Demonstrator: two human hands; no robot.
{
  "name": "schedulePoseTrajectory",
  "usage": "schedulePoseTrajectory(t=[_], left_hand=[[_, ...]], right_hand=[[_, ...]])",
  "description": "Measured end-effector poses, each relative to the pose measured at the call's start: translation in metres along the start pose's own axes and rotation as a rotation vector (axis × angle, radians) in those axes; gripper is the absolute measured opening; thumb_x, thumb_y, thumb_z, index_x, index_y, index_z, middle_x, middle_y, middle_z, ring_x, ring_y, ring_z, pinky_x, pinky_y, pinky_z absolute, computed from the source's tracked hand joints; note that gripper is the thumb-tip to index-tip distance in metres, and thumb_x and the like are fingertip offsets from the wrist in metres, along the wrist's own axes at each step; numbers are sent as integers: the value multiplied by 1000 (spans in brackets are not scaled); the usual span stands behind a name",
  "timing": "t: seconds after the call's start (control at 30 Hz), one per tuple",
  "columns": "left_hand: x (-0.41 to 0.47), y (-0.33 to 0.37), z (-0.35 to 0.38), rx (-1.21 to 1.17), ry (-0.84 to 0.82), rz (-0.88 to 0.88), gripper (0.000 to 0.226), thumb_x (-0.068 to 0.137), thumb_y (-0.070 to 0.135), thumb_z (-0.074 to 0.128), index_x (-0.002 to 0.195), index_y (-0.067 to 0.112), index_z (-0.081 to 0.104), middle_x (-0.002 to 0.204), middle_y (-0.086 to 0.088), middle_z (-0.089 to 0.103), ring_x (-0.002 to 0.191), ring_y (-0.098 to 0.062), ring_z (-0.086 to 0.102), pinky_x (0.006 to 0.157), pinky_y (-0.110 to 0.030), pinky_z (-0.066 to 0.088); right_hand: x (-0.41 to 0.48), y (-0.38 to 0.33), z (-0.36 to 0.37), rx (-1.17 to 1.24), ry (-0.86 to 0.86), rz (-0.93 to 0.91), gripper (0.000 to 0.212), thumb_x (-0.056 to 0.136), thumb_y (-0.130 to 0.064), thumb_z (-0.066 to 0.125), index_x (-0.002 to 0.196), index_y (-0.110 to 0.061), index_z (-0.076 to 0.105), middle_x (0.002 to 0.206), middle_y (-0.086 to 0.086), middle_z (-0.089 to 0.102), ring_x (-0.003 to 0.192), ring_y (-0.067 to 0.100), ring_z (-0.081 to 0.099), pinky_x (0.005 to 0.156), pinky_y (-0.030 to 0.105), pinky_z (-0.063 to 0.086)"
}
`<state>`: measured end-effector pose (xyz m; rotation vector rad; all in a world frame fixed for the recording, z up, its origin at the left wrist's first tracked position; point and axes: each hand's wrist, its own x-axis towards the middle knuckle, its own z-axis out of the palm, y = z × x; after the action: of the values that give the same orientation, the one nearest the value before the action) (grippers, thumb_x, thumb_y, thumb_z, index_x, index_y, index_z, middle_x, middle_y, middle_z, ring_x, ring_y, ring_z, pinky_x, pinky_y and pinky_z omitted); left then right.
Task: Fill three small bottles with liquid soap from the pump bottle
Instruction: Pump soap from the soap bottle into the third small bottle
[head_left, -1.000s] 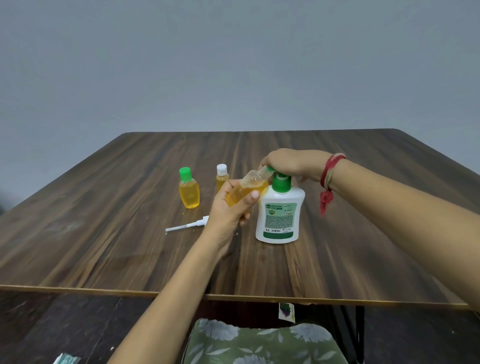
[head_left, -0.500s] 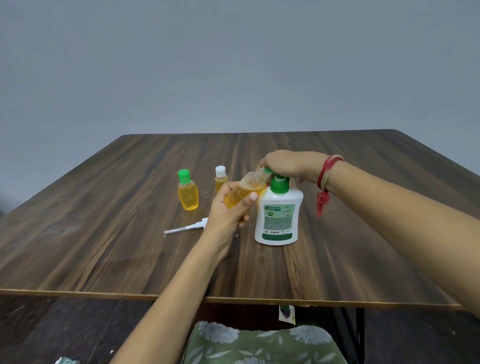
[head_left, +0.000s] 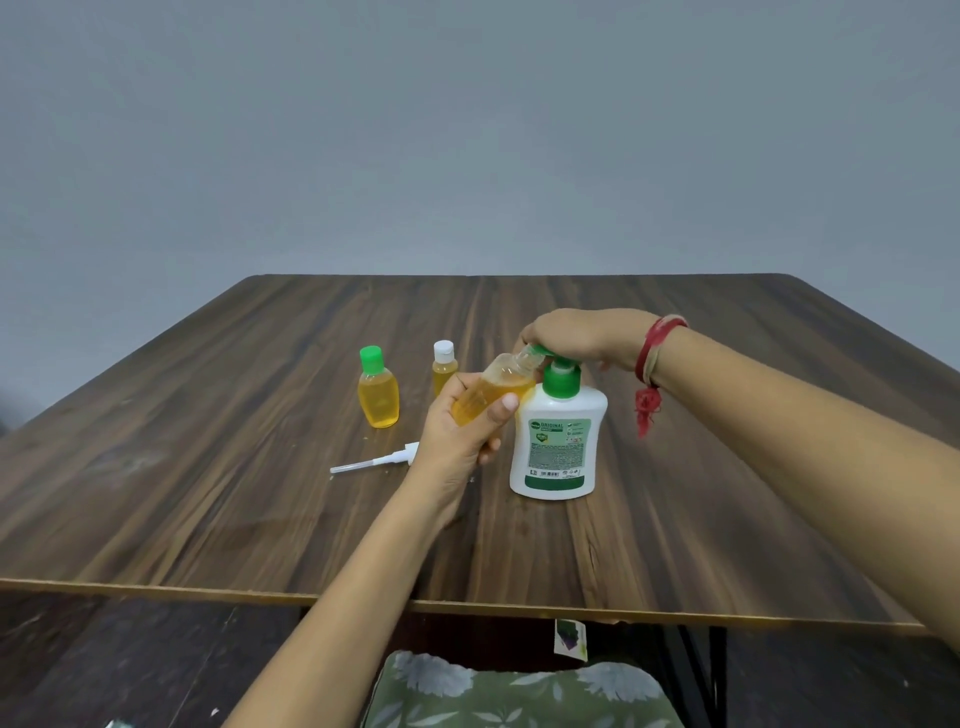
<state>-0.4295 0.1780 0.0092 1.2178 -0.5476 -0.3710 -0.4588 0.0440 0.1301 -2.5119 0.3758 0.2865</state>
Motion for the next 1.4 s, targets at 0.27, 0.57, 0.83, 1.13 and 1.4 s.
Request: schedulePoseTrajectory(t=[0.27, 0.57, 0.83, 1.13, 1.4], left_hand=[[1, 0, -1, 3, -7, 3, 54, 58, 44, 75, 100, 17, 54, 63, 11, 57, 48, -4, 43, 42, -15, 32], [1, 0, -1, 6, -3, 3, 53, 58, 44, 76, 100, 18, 55, 65, 12, 58, 48, -4, 44, 42, -16, 33], [2, -1, -1, 17, -14, 3, 52, 58, 44, 75, 97, 17, 52, 62, 12, 56, 48, -4, 43, 42, -15, 33], [0, -1, -1, -2, -14, -7, 55, 58, 44, 75, 100, 18, 53, 63, 12, 58, 48, -3, 44, 42, -15, 33], [0, -1, -4, -5, -5, -12, 54, 57, 44, 76, 99, 17, 53, 64, 12, 58, 47, -3, 44, 42, -15, 32]], right_hand=[[5, 0, 2, 21, 18, 24, 39, 95, -7, 32, 126, 7, 52, 96, 14, 49, 74, 23, 47, 51, 22, 36], [3, 0, 0, 1, 4, 18, 37, 96, -12, 32, 124, 0, 54, 101, 13, 54, 70, 17, 49, 51, 21, 32], [2, -1, 0, 9, 12, 26, 37, 97, -12, 33, 125, 0, 53, 102, 12, 53, 68, 16, 49, 49, 20, 33], [1, 1, -3, 21, 11, 39, 42, 95, -14, 32, 129, -1, 53, 96, 11, 53, 76, 20, 48, 52, 20, 31], [2, -3, -2, -12, 8, 59, 43, 95, -7, 30, 131, 5, 49, 96, 12, 48, 86, 22, 45, 48, 19, 32]])
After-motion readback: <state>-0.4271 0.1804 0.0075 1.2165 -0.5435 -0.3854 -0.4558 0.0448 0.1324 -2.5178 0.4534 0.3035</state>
